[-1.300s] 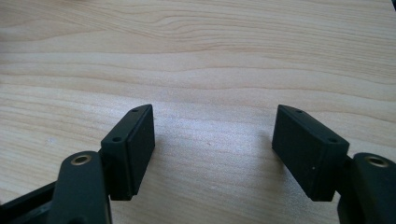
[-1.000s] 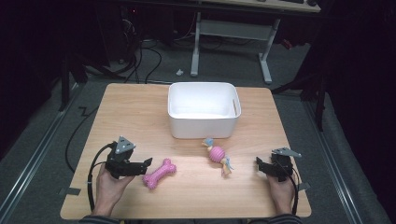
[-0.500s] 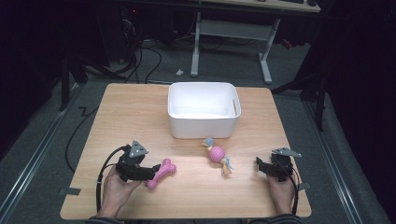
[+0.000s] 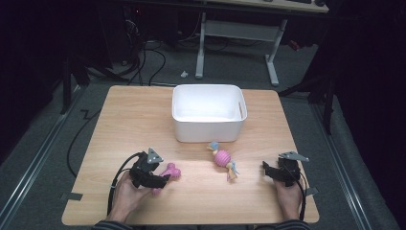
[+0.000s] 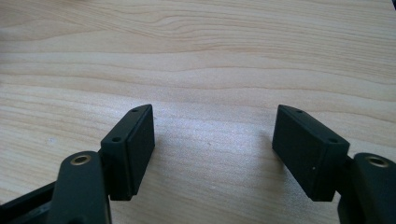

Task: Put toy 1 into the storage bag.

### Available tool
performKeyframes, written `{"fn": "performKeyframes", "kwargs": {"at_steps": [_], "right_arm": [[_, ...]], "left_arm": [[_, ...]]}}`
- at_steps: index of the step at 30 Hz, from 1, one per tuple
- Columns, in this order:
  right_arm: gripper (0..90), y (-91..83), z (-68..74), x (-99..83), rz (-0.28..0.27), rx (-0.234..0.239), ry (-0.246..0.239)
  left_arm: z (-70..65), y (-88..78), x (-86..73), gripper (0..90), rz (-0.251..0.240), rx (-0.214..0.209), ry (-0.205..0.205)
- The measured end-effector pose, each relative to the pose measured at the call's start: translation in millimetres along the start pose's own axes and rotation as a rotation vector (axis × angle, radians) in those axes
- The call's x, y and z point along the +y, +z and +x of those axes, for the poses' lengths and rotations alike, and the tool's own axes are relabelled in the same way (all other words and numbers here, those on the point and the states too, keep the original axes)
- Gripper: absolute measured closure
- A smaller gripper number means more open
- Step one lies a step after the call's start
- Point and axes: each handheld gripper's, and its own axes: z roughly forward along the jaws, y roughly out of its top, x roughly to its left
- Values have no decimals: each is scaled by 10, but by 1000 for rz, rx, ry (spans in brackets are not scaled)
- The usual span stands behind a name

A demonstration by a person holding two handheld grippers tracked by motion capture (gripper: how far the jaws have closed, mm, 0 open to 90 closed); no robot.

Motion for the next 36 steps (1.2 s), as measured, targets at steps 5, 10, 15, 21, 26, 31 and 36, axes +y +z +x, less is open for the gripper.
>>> {"fn": "performKeyframes", "kwargs": {"at_steps": [5, 10, 15, 21, 26, 31, 36], "right_arm": [[300, 0, 0, 0, 0, 1, 0], [300, 0, 0, 0, 0, 1, 0], [299, 0, 0, 0, 0, 1, 0], [299, 0, 0, 0, 0, 1, 0], [299, 0, 0, 0, 0, 1, 0], [299, 0, 1, 0, 0, 1, 0], [299, 0, 1, 0, 0, 1, 0]], "left_arm": [[-19, 50, 9, 331, 15, 1, 4], [-35, 115, 23, 351, 42, 6, 21], [-45, 160, 26, 365, 67, 4, 31], [-48, 214, 4, 398, 83, -14, 27], [-62, 250, -9, 430, 98, -23, 36], [-53, 269, -11, 467, 107, -23, 35], [-58, 294, -13, 497, 119, -30, 39]]}}
